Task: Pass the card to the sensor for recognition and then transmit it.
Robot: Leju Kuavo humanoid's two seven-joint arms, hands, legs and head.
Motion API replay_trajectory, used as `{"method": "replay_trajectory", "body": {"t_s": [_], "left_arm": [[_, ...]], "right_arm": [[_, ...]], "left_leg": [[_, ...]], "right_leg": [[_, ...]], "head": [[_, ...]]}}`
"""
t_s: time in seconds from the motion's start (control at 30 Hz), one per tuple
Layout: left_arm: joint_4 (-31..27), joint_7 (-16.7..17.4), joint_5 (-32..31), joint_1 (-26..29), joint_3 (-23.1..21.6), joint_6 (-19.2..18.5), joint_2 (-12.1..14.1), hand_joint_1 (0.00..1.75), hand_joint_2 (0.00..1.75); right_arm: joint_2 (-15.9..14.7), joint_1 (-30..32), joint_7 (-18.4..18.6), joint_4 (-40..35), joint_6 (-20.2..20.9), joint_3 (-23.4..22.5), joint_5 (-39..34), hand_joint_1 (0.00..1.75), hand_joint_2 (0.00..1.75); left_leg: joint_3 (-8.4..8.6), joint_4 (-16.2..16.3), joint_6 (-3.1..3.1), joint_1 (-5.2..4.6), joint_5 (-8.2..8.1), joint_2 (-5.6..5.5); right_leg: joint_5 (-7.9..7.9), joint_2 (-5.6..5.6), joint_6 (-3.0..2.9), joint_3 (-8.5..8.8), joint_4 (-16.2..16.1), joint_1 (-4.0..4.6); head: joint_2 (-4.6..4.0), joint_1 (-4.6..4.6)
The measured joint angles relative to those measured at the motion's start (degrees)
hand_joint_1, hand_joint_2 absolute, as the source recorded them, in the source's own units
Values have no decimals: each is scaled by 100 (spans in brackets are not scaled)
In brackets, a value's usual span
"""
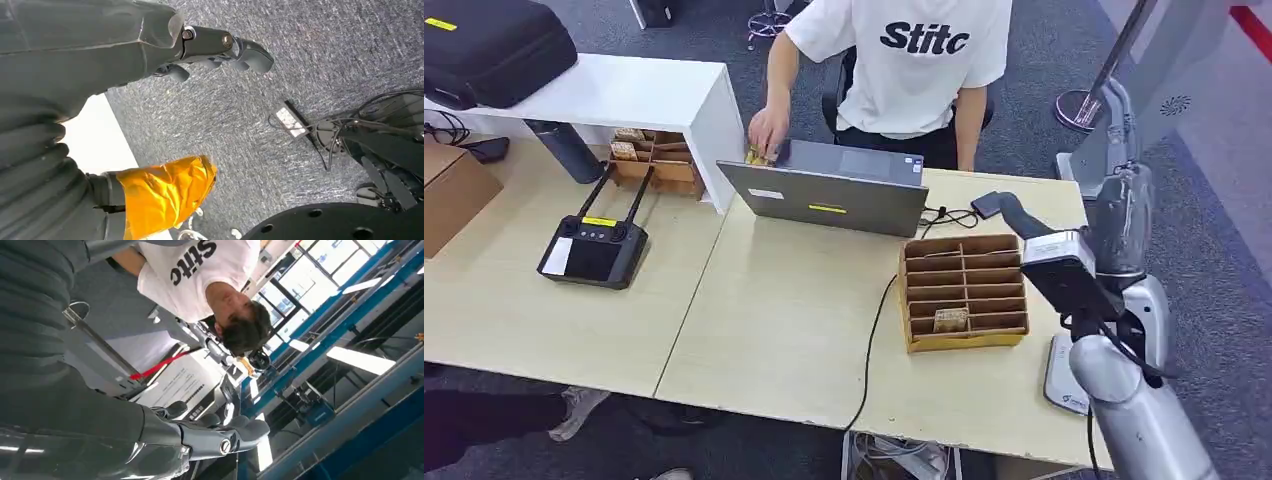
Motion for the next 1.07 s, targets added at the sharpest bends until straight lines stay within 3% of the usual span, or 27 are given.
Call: {"method": "replay_trajectory", "body": {"t_s": [0.23, 0.47, 0.6, 0.8, 1.07], "left_arm": [[0, 0, 7, 7, 52, -2, 0, 0, 175], [0, -42, 61, 136, 203, -24, 0, 0, 175], [0, -63, 177, 209, 295, 17, -2, 0, 175], [0, -37, 319, 263, 352, 37, -2, 0, 175], [0, 50, 391, 261, 363, 18, 2, 0, 175]], "right_arm": [[-44, 209, -190, -262, -11, -179, -324, 0, 175], [-146, 1388, -914, -741, 39, -886, -1540, 0, 175], [-112, 2144, -1211, -972, 294, -1690, -3072, 0, 175], [337, 2800, -972, -861, 649, -3437, -5242, 0, 175], [923, 3009, -638, 274, 1279, -5251, -6643, 0, 175]], "left_leg": [[3, 0, 0, 1, 1, 0], [0, 0, 7, 0, -13, -1], [-2, 0, 17, -1, -20, -5], [-4, 0, 18, -2, -23, -7], [0, -1, 13, -2, -26, -5]], "right_leg": [[0, -3, 0, 1, 1, 1], [-7, -3, 4, 2, -5, 0], [-17, -9, 15, 7, -10, -1], [-21, -14, 19, 8, -11, -2], [-22, -12, 18, 8, -11, -2]], "head": [[0, 0], [0, 0], [0, 0], [0, 0], [0, 0]]}}
